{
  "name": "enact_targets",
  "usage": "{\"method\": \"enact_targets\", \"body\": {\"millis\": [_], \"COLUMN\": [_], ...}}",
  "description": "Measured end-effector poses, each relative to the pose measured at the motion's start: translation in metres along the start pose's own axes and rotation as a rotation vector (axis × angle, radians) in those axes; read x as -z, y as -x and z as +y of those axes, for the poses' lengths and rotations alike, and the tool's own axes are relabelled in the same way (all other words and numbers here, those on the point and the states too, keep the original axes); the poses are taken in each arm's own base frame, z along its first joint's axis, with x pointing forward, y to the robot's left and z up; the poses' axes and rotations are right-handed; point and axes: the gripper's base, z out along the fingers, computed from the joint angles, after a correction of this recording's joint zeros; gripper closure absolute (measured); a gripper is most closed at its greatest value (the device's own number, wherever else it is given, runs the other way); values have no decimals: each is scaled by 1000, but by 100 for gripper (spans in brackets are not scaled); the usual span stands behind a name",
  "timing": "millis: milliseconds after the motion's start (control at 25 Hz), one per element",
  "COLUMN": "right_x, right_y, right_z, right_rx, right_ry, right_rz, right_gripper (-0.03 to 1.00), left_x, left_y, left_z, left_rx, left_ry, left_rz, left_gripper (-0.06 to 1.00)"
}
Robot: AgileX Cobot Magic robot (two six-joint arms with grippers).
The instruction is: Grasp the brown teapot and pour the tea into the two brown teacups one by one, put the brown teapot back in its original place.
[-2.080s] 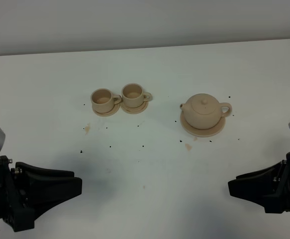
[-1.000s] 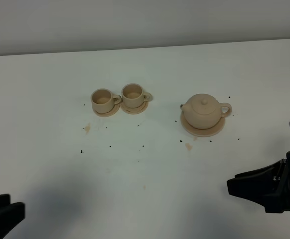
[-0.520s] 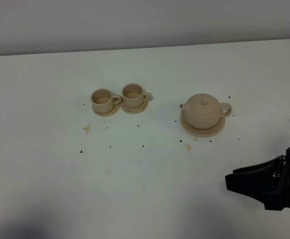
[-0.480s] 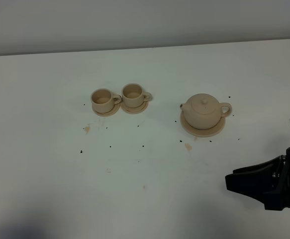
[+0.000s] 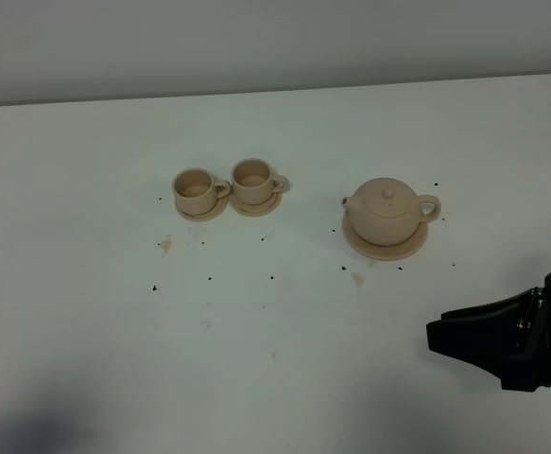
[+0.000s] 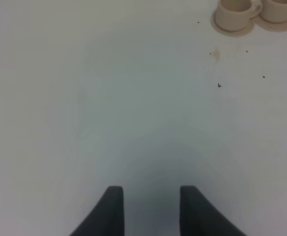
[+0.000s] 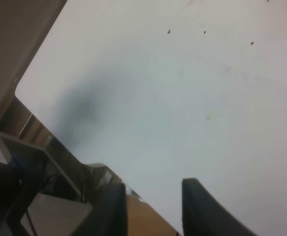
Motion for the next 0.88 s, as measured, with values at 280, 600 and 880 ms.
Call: {"method": "enact_targets", "body": {"millis": [280,600,880], "right_x": [0,8,3], "right_y": [7,39,83], "right_z": [-5,-10,-30], "right_rx": [38,116,239], "right_ry": [-52,-186,-345], "right_rz": [-74,-199,-199], "right_gripper": [67,67,67], "left_x": [8,8,8], "left_y": [-6,-7,-7], "left_z": [0,0,0], "left_rx": [1,1,1], "left_ry": [5,5,5], "left_rz": [-74,-77,-77], "left_gripper": [62,62,62]}}
